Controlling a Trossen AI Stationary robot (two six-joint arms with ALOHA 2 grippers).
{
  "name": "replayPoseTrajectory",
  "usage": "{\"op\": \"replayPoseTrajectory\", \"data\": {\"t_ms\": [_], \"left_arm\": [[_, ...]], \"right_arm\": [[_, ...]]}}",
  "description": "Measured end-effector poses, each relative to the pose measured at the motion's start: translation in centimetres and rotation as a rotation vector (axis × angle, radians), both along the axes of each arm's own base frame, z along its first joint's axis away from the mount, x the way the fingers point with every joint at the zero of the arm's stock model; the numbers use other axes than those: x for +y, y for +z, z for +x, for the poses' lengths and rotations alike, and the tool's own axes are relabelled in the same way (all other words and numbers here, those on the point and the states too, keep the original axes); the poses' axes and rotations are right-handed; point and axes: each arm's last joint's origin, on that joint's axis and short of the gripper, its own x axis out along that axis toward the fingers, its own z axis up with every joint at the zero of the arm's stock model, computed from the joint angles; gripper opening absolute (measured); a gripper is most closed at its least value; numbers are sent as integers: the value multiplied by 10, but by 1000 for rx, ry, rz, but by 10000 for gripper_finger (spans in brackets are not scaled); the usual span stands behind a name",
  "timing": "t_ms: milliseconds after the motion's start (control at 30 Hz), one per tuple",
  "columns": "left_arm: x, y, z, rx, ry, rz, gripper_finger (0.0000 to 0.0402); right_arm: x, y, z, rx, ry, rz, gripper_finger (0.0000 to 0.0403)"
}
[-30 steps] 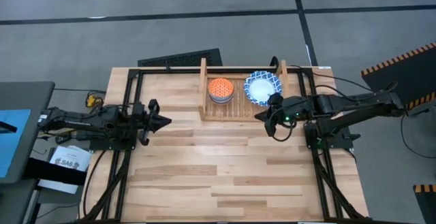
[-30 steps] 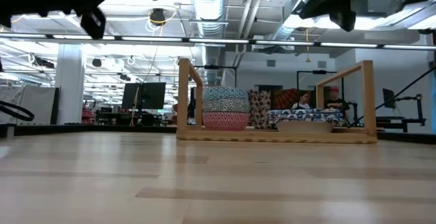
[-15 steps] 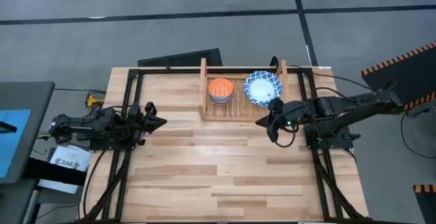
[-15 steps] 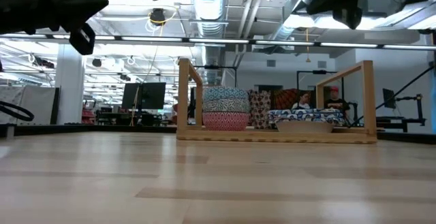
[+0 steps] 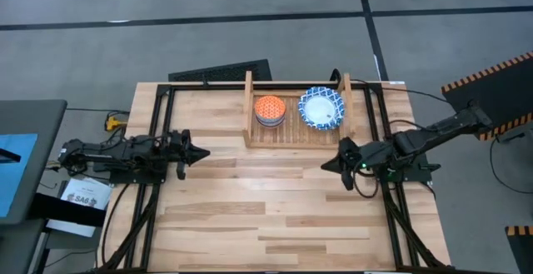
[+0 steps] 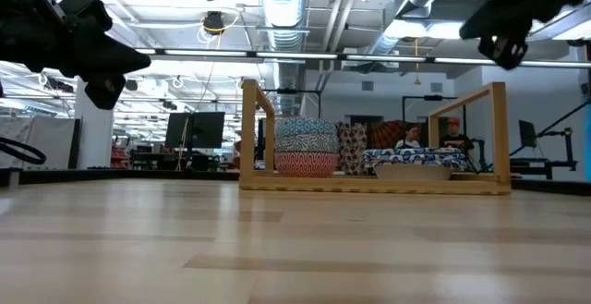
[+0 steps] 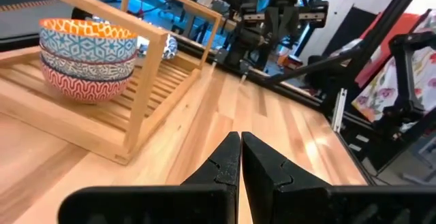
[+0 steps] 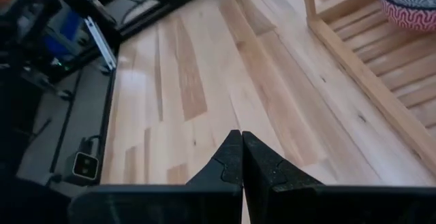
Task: Place and stack bowls onto a shelf
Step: Return to Home Position
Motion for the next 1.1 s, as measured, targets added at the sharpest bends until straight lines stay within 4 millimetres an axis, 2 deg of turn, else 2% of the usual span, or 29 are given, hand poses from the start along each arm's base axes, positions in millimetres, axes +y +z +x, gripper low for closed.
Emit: {"op": "replayPoseTrajectory", "data": {"t_ms": [100,367,733,833,1100], "left_arm": [[0,0,0,5,2,0,0],[0,3,-2,-59,10,-4,0],[0,3,-2,-61,10,-4,0],[0,2,-2,-62,10,-4,0],[0,2,-2,-64,9,-4,0]], "right_arm": [[-4,-16,-13,-44,12,-10,19],[-23,-43,-42,-240,-21,-78,19],[-39,-80,-62,-476,-70,-136,19],[-39,-78,-65,-543,-35,-195,19],[-38,-79,-66,-545,54,-307,20]]}}
